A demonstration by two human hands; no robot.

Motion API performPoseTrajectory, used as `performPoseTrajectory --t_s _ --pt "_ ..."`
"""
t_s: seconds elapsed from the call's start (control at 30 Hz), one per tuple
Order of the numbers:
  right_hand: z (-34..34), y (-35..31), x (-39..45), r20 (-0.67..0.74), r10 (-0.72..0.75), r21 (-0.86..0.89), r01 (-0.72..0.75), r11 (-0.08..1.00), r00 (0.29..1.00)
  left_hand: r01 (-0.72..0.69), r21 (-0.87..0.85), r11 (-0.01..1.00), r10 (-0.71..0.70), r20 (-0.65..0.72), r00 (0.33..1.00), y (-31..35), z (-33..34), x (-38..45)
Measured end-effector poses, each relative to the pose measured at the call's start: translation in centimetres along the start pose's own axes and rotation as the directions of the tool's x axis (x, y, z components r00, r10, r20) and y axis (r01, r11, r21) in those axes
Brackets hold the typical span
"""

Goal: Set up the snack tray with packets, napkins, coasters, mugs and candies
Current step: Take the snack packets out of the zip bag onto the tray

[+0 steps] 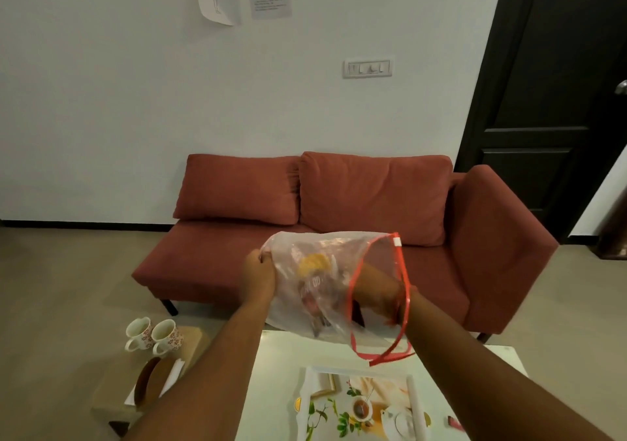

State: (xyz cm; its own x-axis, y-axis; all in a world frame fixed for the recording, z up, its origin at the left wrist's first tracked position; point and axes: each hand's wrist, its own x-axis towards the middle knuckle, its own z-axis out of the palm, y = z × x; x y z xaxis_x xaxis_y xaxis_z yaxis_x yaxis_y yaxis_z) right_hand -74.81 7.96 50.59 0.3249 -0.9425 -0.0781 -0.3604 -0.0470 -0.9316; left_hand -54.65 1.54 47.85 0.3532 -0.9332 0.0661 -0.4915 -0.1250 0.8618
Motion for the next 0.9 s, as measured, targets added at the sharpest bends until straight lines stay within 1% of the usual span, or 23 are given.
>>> performPoseTrajectory --t_s 0.03,0.07,0.17,0.23,0.37,0.47,0.53,0.57,0.6,0.67,0.73,0.77,0.83,0.9 --pt "0.0 -0.1 -0.1 0.001 -0.011 -0.054 0.011 0.998 1.0 0.033 0.004 0.999 -0.033 -0.033 0.999 -0.6 -0.3 0.5" --pt "-0.1 -0.1 -0.4 0.0 -0.012 -0.054 0.012 0.998 1.0 0.07 0.003 0.998 -0.07 -0.059 0.996 -1.2 -0.5 0.8" --pt "-0.7 0.5 -0.9 -0.012 -0.011 0.078 0.012 0.997 1.0 0.139 -0.015 0.99 -0.14 -0.123 0.983 -2.7 -1.7 1.7" --pt "-1.5 1.2 -1.4 -0.014 0.014 0.156 -0.011 0.988 1.0 0.152 -0.024 0.988 -0.154 -0.146 0.977 -3.5 -2.1 2.2" --pt "-2.9 1.6 -2.1 0.07 0.068 0.246 -0.083 0.966 0.995 0.151 -0.021 0.988 -0.152 -0.148 0.977 -3.6 -2.2 2.4" --pt "-3.9 1.5 -2.6 0.152 0.06 0.325 -0.107 0.94 0.987 0.165 -0.036 0.986 -0.169 -0.155 0.973 -3.3 -1.9 2.4" --pt "-4.7 1.2 -3.0 0.151 0.079 0.336 -0.126 0.933 0.985 0.172 -0.044 0.984 -0.177 -0.158 0.971 -3.3 -1.8 2.6" --pt "-5.0 1.1 -3.2 0.141 0.081 0.322 -0.123 0.939 0.987 0.179 -0.043 0.983 -0.184 -0.157 0.97 -3.4 -1.8 2.7" --pt "-5.2 1.1 -3.2 0.121 0.074 0.268 -0.104 0.958 0.99 0.195 -0.037 0.98 -0.198 -0.155 0.968 -3.5 -1.8 2.8" --pt "-5.4 1.0 -3.0 0.075 0.044 0.091 -0.051 0.995 0.996 0.234 -0.029 0.972 -0.236 -0.13 0.963 -3.8 -1.5 2.9" --pt "-5.4 0.8 -2.8 0.044 0.038 -0.083 -0.034 0.996 0.998 0.271 -0.015 0.963 -0.271 -0.065 0.96 -3.9 -0.9 3.0" --pt "-5.4 0.6 -2.8 0.025 0.042 -0.133 -0.039 0.99 0.999 0.271 -0.002 0.963 -0.271 -0.021 0.962 -3.8 -0.6 2.9" --pt "-5.5 -0.1 -2.8 -0.025 0.045 -0.194 -0.049 0.98 0.999 0.227 0.038 0.973 -0.229 0.044 0.972 -3.0 0.0 2.4" --pt "-5.6 -1.1 -2.6 -0.078 0.044 -0.291 -0.065 0.955 0.996 0.15 0.062 0.987 -0.152 0.037 0.988 -1.1 0.8 1.1"
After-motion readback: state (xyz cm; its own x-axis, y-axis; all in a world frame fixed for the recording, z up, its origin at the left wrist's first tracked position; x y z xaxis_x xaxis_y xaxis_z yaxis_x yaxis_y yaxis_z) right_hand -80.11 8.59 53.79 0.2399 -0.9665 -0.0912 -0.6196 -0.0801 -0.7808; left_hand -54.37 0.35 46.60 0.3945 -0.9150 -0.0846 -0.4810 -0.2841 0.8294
